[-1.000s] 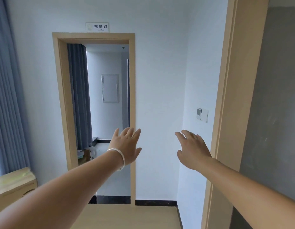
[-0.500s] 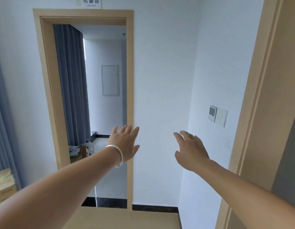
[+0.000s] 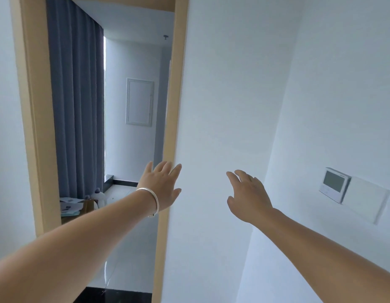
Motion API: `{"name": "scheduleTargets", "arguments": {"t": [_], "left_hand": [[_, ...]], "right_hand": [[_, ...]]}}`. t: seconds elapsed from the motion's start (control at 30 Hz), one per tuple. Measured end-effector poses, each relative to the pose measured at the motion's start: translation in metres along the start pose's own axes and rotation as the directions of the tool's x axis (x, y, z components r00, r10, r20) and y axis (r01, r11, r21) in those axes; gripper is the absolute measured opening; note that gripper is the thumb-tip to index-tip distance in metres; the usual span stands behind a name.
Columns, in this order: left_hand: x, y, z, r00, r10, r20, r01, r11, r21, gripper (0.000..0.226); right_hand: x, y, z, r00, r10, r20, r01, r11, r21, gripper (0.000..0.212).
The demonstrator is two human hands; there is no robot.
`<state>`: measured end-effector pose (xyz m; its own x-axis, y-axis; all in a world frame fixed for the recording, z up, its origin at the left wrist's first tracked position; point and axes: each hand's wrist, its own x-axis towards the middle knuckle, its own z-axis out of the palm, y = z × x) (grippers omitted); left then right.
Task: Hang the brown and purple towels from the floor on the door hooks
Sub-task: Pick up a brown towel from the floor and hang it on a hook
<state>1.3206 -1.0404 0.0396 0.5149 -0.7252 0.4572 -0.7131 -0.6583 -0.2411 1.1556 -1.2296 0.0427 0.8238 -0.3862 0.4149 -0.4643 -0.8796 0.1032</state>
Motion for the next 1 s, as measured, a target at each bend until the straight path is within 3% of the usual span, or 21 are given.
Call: {"name": "scheduleTargets", "arguments": {"t": [0.23,0.53,0.77,1.0], "left_hand": [[0.047,-0.051,0.059,0.998,-0.040,0.042,0.040,0.999,0.011,0.068],[0.084,-0.167,0.144,0.956,-0.278,0.098,0.263,0.955,0.140,0.069],[0.081,-0.270,0.172,0.829,-0.547,0.115,0.490,0.811,0.319,0.069],[0.021,-0.342,0.179,0.632,-0.756,0.169,0.623,0.626,0.470,0.072]], "right_hand": [[0.097,-0.031,0.055,0.997,-0.077,0.001,0.076,0.996,0.039,0.066],[0.253,-0.123,0.138,0.943,-0.329,-0.052,0.332,0.937,0.103,0.060],[0.364,-0.232,0.181,0.815,-0.565,-0.127,0.579,0.787,0.212,0.061],[0.406,-0.356,0.208,0.644,-0.741,-0.189,0.756,0.580,0.303,0.065]]}}
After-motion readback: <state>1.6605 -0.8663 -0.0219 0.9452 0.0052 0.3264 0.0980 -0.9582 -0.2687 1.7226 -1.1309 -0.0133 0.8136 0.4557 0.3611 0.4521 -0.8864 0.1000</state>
